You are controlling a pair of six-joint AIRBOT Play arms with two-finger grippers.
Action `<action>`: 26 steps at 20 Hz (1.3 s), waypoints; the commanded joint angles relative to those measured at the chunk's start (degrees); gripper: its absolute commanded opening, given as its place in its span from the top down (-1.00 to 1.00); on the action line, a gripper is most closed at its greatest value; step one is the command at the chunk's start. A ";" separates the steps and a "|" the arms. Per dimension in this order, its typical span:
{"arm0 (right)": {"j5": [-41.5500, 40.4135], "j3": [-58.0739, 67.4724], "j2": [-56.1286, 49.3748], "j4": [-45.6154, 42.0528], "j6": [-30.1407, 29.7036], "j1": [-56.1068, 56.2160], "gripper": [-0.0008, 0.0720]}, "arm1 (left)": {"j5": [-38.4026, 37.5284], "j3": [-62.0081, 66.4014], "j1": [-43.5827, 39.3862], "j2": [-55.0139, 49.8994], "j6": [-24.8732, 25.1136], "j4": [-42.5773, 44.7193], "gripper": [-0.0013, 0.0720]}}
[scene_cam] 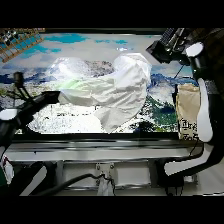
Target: Fold the clothes and pants, and hang the long-sleeved shirts on hangers.
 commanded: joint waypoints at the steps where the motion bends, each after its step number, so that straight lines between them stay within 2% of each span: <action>1: 15.12 2.40 -2.29 -6.25 -0.55 -0.15 0.05 | 1.86 -0.44 -1.66 -6.47 1.68 -0.15 0.96; 2: 18.58 0.52 -0.72 -9.81 -0.63 -0.04 0.07 | 1.86 -0.44 -1.66 -6.23 1.68 -0.15 0.96; 5: 18.36 -16.85 10.58 -12.02 -0.98 -0.94 0.58 | 1.64 -0.44 -1.66 -5.40 1.68 -0.13 0.96; 8: 13.99 -40.00 24.44 -10.08 -1.33 -0.94 0.53 | -0.33 -0.44 -1.66 -4.55 1.66 -0.13 0.96; 11: 8.28 -54.99 31.06 -6.29 -1.77 -0.90 0.15 | -1.40 -0.44 -1.66 -4.11 1.66 -0.13 0.96; 14: 6.86 -58.60 29.51 -5.75 -2.01 -0.90 0.14 | -1.40 -0.44 -1.66 -3.76 1.66 -0.13 0.96; 26: -4.52 -57.42 19.19 2.69 -1.92 5.05 0.12 | -1.36 -0.44 -1.66 -3.76 1.70 -0.13 0.96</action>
